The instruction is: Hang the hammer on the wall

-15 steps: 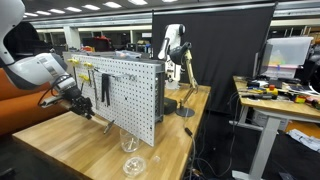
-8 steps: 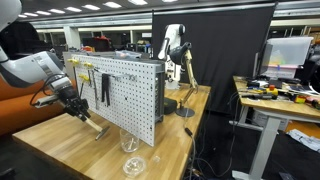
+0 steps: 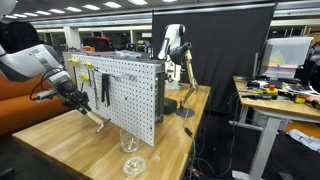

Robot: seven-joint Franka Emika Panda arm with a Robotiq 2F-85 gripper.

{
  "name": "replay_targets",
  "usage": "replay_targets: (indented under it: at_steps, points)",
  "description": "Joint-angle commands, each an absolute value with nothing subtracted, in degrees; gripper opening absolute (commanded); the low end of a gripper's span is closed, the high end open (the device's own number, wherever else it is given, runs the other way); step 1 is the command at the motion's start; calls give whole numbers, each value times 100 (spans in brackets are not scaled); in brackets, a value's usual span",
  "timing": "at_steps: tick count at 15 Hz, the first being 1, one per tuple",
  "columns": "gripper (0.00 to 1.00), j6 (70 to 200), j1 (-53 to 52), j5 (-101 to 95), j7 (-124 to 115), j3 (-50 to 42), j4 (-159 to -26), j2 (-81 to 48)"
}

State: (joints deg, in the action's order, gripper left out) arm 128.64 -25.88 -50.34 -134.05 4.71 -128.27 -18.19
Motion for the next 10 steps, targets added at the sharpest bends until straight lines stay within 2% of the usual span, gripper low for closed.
replay_targets:
  at_steps: [1,9,10]
  points:
    - [8,12628,-2391,-5115,-13538,697,-12835,-1754]
    - [8,12518,-2189,-4831,-13413,756,-12732,-2011]
    - [30,12643,-2194,-5007,-13463,727,-12799,-2021]
